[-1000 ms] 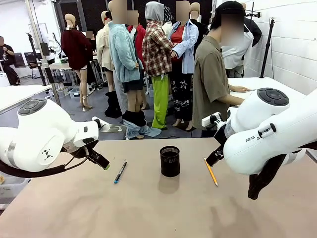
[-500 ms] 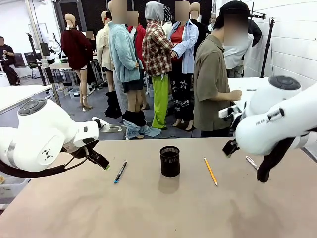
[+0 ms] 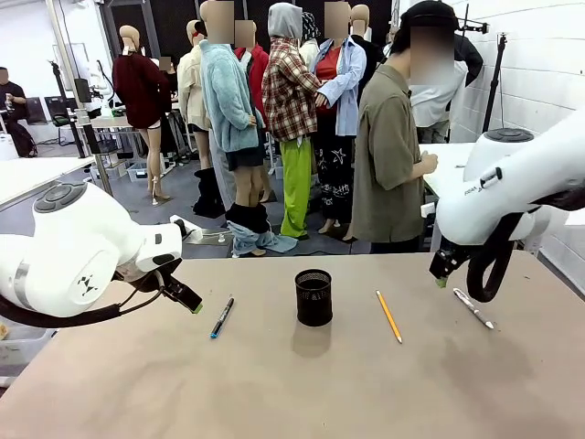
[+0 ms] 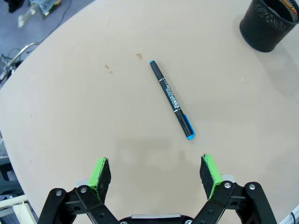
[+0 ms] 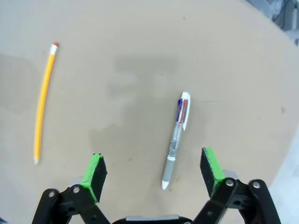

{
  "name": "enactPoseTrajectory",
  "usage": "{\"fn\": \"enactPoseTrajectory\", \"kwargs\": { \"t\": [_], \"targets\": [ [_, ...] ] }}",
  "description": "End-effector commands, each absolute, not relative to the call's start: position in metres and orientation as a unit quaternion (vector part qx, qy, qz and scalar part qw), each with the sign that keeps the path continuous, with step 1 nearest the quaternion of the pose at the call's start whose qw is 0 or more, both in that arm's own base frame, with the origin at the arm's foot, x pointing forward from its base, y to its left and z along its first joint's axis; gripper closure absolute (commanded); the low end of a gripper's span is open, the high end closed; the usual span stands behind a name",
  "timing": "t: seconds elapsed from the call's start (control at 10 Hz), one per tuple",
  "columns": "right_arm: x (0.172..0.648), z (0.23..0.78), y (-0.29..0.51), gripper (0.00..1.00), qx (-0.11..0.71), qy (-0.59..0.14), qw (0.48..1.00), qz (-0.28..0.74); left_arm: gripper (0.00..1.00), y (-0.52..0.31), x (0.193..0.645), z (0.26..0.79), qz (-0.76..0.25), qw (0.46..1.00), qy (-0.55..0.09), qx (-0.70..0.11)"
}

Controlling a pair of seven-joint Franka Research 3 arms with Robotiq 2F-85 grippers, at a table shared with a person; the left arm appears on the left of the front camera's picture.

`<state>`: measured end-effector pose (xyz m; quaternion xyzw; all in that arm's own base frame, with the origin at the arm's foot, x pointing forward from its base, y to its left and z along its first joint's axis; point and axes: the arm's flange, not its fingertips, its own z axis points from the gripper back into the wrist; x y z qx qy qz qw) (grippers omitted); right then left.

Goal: Place the pens into the pen holder.
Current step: Pick up a writing instrument from the table and place it into the Pen holder.

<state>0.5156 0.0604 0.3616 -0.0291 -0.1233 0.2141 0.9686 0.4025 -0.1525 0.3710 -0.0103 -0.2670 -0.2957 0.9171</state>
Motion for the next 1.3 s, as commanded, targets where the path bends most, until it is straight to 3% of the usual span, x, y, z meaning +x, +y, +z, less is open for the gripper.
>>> {"fn": "enactPoseTrajectory", "kwargs": {
  "t": [0.0,0.2,0.4,1.0,1.1,1.2],
  "targets": [
    [0.535,0.346,0.051,0.0,-0.038,-0.077,0.971,0.223,0.0,-0.151,0.403,0.371,-0.294,0.917,-0.267,-0.011],
    [0.544,0.322,0.035,0.0,-0.038,-0.06,0.978,0.196,0.0,-0.151,0.403,0.371,-0.294,0.917,-0.267,-0.011],
    [0.53,0.335,0.047,0.0,-0.031,-0.078,0.975,0.208,0.0,-0.151,0.403,0.371,-0.294,0.917,-0.267,-0.011],
    [0.553,0.315,0.033,0.0,-0.052,-0.031,0.983,0.174,0.0,-0.151,0.403,0.371,-0.294,0.917,-0.267,-0.011],
    [0.551,0.313,0.033,0.09,-0.056,-0.026,0.982,0.179,0.0,-0.151,0.403,0.371,-0.294,0.917,-0.267,-0.011],
    [0.55,0.313,0.034,0.28,-0.058,-0.022,0.981,0.184,0.0,-0.151,0.403,0.371,-0.294,0.917,-0.267,-0.011]
  ]
}}
